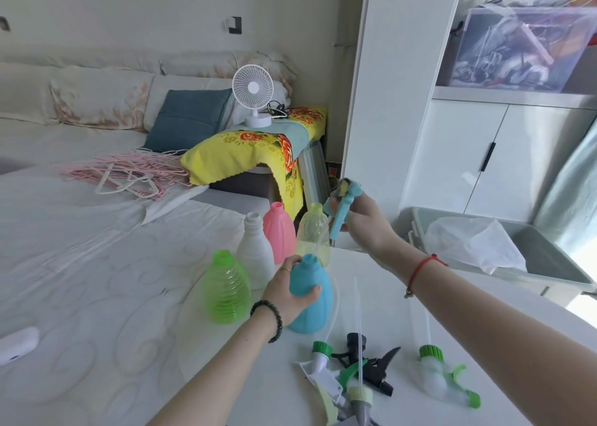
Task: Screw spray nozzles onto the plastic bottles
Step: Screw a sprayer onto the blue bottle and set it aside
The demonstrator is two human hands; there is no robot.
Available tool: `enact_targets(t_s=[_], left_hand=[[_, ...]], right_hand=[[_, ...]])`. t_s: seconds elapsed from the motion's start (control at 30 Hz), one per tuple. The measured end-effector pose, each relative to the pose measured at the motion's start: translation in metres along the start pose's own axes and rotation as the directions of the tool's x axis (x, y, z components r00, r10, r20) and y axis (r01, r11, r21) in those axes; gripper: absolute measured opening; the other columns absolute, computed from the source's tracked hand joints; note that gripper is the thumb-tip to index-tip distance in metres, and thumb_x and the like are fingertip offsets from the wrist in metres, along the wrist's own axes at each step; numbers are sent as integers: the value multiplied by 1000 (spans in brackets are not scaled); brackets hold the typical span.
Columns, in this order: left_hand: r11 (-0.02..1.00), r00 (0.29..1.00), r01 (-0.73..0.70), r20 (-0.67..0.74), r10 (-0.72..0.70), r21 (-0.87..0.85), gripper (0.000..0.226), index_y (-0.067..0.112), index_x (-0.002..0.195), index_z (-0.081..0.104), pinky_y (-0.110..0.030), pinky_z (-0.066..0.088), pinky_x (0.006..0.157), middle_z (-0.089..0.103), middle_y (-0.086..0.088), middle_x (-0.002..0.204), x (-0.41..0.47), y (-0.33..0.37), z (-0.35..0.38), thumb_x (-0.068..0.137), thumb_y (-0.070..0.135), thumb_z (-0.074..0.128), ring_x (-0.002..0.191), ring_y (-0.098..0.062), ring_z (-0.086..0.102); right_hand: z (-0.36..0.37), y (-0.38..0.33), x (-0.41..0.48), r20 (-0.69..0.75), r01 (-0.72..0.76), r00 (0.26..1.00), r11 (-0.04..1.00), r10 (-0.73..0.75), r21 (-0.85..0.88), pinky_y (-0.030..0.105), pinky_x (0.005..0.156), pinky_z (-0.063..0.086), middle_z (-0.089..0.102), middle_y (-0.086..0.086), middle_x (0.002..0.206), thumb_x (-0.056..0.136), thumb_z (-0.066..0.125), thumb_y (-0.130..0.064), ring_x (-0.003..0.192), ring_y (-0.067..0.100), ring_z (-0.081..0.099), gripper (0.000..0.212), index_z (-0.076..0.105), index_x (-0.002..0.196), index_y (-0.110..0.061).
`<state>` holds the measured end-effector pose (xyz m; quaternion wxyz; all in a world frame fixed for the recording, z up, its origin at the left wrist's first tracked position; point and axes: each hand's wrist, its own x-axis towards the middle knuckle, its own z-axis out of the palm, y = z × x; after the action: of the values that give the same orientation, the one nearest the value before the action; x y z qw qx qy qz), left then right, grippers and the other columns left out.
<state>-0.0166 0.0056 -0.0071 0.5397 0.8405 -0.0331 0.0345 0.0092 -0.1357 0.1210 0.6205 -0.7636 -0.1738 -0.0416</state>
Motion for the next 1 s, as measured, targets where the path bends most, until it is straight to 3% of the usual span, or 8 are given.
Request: enact_targets(t_s=[0.13, 0.27, 0.53, 0.63, 0.73, 0.83, 0.9, 1.0], left_hand=[[999, 1000, -21, -12, 20, -43, 44, 44, 104, 35, -22, 43, 80, 55, 8, 110, -1, 1, 2, 76, 31, 67, 98, -12, 55], [996, 999, -34, -26, 32, -85, 43, 44, 100, 37, -11, 43, 72, 58, 6, 109, -1, -1, 3, 75, 29, 68, 96, -10, 57], [995, 999, -48, -30, 46, -86, 48, 38, 112, 38, -29, 47, 87, 58, 3, 115, 2, -4, 2, 75, 29, 67, 102, -14, 57], [998, 998, -46, -45, 44, -45, 47, 38, 110, 39, -26, 44, 83, 57, 6, 110, 2, -3, 5, 74, 31, 68, 101, -13, 55], [999, 998, -3, -67, -1, -48, 53, 25, 120, 45, -31, 43, 93, 57, 2, 119, 1, -3, 6, 73, 34, 69, 112, -17, 53], [997, 999, -16, -52, 13, -71, 57, 25, 125, 44, -34, 44, 96, 58, 1, 121, -1, -3, 5, 74, 33, 69, 113, -16, 53], [997, 999, -13, -44, 10, -78, 53, 25, 121, 47, -29, 45, 91, 60, 2, 117, -1, -2, 4, 74, 35, 69, 108, -15, 56], [998, 998, 40, -49, -42, -47, 58, 22, 124, 44, -32, 44, 94, 56, 2, 119, 0, -3, 5, 73, 38, 68, 108, -15, 53]], right_hand=[[14, 23, -2, 90, -38, 995, 994, 47, -104, 21, 73, 49, 58, -5, 82, 87, 52, -5, 81, 11, 57, 11, 55, 95, -12], [20, 50, -11, 148, -49, 985, 967, 88, -250, 12, 62, 46, 63, -3, 85, 86, 57, -13, 80, 8, 59, 11, 64, 94, -14], [20, 58, -11, 201, 6, 978, 954, 57, -300, 3, 61, 46, 65, -4, 83, 81, 64, -16, 74, 1, 58, 15, 67, 93, -8], [24, 58, -14, 108, 47, 994, 926, -6, -376, 17, 72, 53, 65, -1, 83, 75, 71, -15, 76, 14, 60, 19, 67, 92, -9], [32, 56, -19, -24, -46, 999, 903, 39, -427, 34, 75, 53, 66, 10, 93, 65, 79, -29, 81, 24, 59, 39, 58, 92, -10], [25, 50, -16, 71, -151, 971, 816, 228, -557, 32, 83, 49, 59, 12, 117, 67, 77, -33, 97, 23, 57, 61, 49, 115, -9], [13, 41, -14, 150, -172, 922, 727, 356, -665, 34, 97, 42, 42, 13, 138, 70, 76, -29, 119, 26, 47, 86, 26, 137, -10], [6, 22, -11, 257, 57, 951, 717, 174, -695, 35, 109, 28, 24, 8, 151, 76, 71, -20, 134, 25, 31, 93, 8, 144, -19]])
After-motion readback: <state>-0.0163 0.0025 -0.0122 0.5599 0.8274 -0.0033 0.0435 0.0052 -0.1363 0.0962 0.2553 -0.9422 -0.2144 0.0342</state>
